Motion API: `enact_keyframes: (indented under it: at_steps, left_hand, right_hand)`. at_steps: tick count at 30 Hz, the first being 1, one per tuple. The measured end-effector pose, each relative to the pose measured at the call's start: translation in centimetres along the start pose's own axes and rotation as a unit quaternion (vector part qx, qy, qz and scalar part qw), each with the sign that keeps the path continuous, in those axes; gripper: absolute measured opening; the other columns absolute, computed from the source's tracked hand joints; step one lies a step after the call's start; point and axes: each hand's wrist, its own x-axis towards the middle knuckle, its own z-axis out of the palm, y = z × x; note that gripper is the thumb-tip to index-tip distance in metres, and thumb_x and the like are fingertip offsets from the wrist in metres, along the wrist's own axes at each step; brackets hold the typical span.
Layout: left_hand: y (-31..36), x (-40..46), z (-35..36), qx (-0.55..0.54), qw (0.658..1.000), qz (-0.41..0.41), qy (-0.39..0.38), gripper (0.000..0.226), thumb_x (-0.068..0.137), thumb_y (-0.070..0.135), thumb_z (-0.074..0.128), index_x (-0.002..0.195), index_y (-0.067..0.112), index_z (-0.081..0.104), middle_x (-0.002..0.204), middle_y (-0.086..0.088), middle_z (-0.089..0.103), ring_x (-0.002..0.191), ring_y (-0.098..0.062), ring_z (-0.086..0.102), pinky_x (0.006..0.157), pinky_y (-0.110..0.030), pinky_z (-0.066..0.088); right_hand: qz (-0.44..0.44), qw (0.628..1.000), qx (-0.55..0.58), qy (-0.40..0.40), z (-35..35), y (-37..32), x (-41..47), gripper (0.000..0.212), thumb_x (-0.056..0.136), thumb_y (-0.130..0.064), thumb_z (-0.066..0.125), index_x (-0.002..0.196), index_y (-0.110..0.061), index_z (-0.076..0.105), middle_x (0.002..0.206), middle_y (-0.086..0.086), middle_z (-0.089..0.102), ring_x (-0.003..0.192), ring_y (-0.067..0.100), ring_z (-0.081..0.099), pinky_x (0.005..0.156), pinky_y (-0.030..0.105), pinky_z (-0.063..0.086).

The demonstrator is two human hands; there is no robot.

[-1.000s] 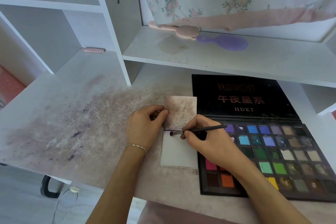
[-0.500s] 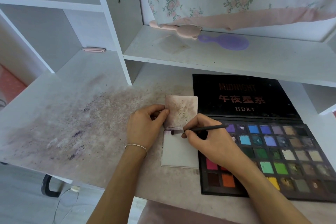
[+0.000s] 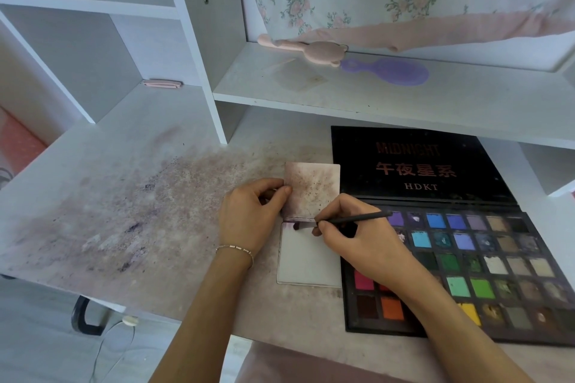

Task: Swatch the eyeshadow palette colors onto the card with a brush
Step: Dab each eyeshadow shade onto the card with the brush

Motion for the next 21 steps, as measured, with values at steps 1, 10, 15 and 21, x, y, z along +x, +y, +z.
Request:
enact_keyframes:
  at_steps: [1, 10, 15, 21]
  left_hand:
    - [0.0, 0.0, 0.0, 0.001, 1.000, 0.000, 0.000, 0.012, 0.080, 0.025, 0.066, 0.089, 0.022, 0.073, 0.076, 0.011, 0.067, 0.075, -0.008, 0.063, 0.074, -0.029, 0.052]
    - [-0.1, 0.1, 0.1, 0.000, 1.000, -0.001, 0.002, 0.011, 0.080, 0.026, 0.067, 0.088, 0.023, 0.073, 0.078, 0.009, 0.069, 0.074, -0.005, 0.062, 0.071, -0.025, 0.050]
    - [-0.1, 0.1, 0.0, -0.004, 1.000, -0.008, -0.002, 0.012, 0.079, 0.026, 0.067, 0.089, 0.021, 0.073, 0.077, 0.009, 0.069, 0.076, -0.009, 0.063, 0.075, -0.028, 0.051]
    - [-0.2, 0.1, -0.1, -0.002, 1.000, -0.008, 0.002, 0.012, 0.079, 0.025, 0.067, 0.088, 0.021, 0.073, 0.080, 0.006, 0.070, 0.077, -0.009, 0.063, 0.074, -0.025, 0.049]
  right_hand:
    - [0.000, 1.000, 0.001, -0.005, 0.0, 0.0, 0.0, 0.011, 0.080, -0.015, 0.059, 0.076, -0.025, 0.059, 0.078, -0.004, 0.067, 0.078, 0.007, 0.062, 0.070, 0.018, 0.051]
    - [-0.030, 0.996, 0.063, 0.061, -0.3, -0.4, 0.0, 0.023, 0.085, -0.004, 0.055, 0.082, -0.026, 0.061, 0.083, -0.008, 0.068, 0.079, 0.003, 0.064, 0.071, 0.014, 0.050]
    - [-0.048, 0.987, 0.089, 0.126, -2.3, -0.7, -0.6, 0.033, 0.086, 0.003, 0.052, 0.084, -0.028, 0.066, 0.080, -0.012, 0.069, 0.076, 0.000, 0.063, 0.067, 0.010, 0.048]
    - [-0.024, 0.976, 0.088, 0.198, -5.3, -0.2, -2.2, 0.031, 0.085, 0.002, 0.052, 0.082, -0.026, 0.066, 0.080, -0.009, 0.070, 0.072, 0.000, 0.063, 0.065, 0.009, 0.049]
